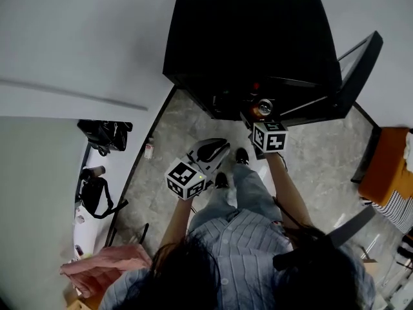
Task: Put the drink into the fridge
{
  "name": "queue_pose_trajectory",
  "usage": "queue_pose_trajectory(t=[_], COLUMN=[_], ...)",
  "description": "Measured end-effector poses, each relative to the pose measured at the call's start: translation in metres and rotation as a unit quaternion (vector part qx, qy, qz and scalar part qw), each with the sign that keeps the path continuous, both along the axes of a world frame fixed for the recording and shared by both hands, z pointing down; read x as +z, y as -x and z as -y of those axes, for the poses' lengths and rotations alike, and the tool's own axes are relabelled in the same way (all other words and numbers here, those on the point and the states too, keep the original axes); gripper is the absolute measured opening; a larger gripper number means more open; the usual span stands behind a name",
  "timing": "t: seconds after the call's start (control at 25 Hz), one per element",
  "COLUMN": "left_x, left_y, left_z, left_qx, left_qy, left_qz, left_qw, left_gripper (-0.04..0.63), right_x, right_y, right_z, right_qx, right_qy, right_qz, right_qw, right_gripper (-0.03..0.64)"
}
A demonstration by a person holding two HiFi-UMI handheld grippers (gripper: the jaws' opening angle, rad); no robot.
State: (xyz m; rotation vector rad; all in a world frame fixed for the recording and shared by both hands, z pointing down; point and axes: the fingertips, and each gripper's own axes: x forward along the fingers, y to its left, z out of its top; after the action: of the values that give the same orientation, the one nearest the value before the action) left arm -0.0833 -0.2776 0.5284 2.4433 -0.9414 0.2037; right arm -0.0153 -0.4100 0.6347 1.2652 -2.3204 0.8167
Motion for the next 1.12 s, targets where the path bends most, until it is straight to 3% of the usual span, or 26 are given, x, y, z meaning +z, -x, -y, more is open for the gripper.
queue_pose_trajectory(t=[0.56, 0.72, 0.92, 1.12], left_x=[0.006, 0.008, 0.008, 0.012], left_y=[0.004, 0.006, 0.005, 0.008], left_z=[-0.004, -0.006, -0.01, -0.015], left_qx=[-0.014, -0.022, -0.023, -0.035], left_qy=[0.009, 0.013, 0.015, 0.021], left_qz=[0.014, 0.016, 0.018, 0.021], left_qw=[0.9998, 0.9995, 0.9995, 0.999], left_gripper=[0.051, 0.051, 0.051, 0.051], right_x=[0.044, 0.059, 0.071, 0.07], right_y=[-0.011, -0.016, -0.025, -0.025], right_z=[0.06, 0.069, 0.074, 0.081], right_qx=[-0.044, -0.054, -0.031, -0.023], right_qy=[-0.03, -0.021, -0.009, -0.031], right_qz=[-0.121, -0.148, -0.139, -0.139], right_qw=[0.991, 0.987, 0.99, 0.99], right_gripper=[0.327, 0.327, 0.327, 0.327])
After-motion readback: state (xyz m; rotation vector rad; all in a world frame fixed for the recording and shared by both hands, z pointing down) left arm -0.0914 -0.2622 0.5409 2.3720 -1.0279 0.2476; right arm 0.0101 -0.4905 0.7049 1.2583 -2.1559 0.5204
